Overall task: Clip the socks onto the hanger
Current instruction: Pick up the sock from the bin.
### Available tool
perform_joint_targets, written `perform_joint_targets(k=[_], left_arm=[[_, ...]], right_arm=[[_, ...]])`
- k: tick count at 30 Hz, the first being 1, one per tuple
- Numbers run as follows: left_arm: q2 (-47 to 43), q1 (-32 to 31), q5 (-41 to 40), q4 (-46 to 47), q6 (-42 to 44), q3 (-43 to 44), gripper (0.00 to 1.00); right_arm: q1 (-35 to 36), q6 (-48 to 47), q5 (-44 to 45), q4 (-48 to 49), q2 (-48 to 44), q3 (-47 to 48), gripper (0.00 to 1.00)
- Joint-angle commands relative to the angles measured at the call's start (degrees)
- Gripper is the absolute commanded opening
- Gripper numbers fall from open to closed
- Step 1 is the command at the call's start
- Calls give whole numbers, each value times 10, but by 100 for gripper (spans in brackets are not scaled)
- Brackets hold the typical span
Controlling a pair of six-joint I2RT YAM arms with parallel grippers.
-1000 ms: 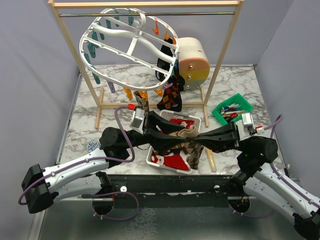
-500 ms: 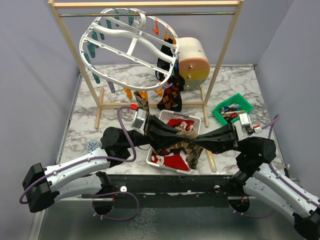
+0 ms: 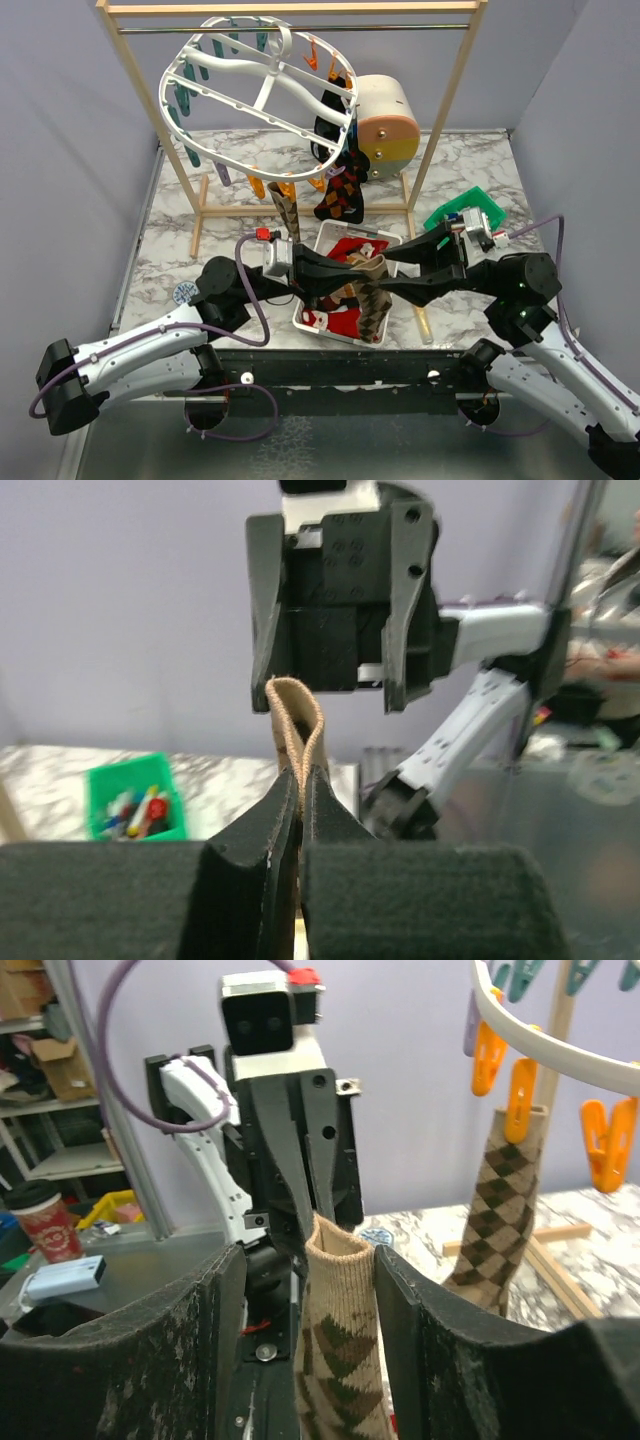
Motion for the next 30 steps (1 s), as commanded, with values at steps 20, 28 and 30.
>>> perform_joint_targets(k=[20,28,30], left_arm=[[-41,-1,-8,-447,563,146,0],[-33,-1,-11,-448,565,149,0],[-35,-1,-14,-448,567,149,0]], right_arm=[[0,-169,115,-614,204,388,59],[-1,-187,91,-641,218,377,60],[-1,-189,91,-646,221,370,60]])
